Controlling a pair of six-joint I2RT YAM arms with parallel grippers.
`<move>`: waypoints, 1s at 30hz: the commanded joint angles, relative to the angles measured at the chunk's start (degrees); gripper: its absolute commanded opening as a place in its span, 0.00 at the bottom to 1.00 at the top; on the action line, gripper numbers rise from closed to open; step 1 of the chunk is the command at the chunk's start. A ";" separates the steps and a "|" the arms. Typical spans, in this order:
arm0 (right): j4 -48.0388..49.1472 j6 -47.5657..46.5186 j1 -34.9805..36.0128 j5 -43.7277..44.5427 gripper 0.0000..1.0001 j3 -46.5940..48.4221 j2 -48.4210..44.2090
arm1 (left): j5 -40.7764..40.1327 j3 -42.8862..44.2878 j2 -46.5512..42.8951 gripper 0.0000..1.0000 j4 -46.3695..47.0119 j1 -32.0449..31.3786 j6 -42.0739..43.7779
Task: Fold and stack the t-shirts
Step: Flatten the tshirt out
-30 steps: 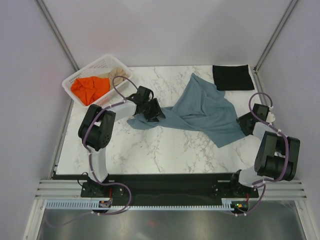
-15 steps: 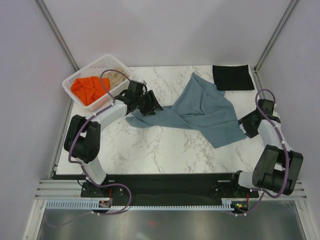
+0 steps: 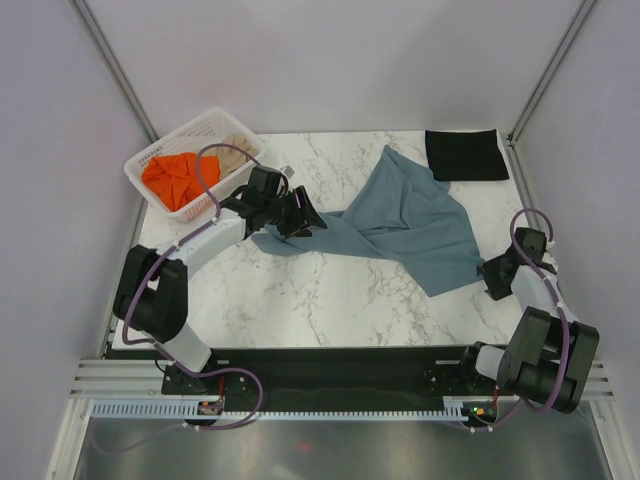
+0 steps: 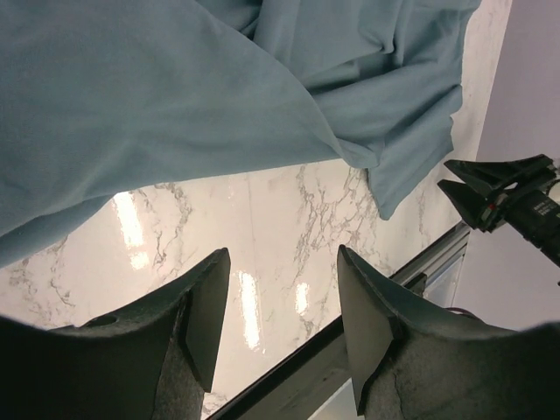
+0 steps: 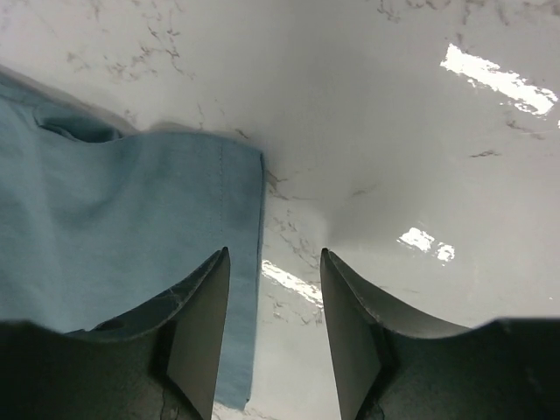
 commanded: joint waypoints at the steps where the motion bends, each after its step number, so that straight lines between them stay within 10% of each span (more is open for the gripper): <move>1: 7.90 2.85 -0.13 -1.47 0.54 -0.88 2.43 | 2.07 0.05 -4.26 0.60 0.80 -0.10 1.99; 13: 10.47 0.04 0.40 -1.21 0.51 3.15 15.09 | -3.38 1.98 -5.14 0.60 -0.69 -0.10 2.78; 17: 6.77 -0.49 0.31 0.64 0.35 3.42 15.45 | -4.35 0.93 -6.81 0.60 -0.70 -0.36 3.04; 20: 4.66 -1.19 0.40 1.52 0.02 4.47 13.70 | -5.05 -0.47 -7.69 0.60 -0.78 -0.45 4.36; 30: -6.76 -3.12 0.49 3.98 0.00 11.07 2.45 | -4.09 -4.96 -10.50 0.63 -0.70 -1.86 5.06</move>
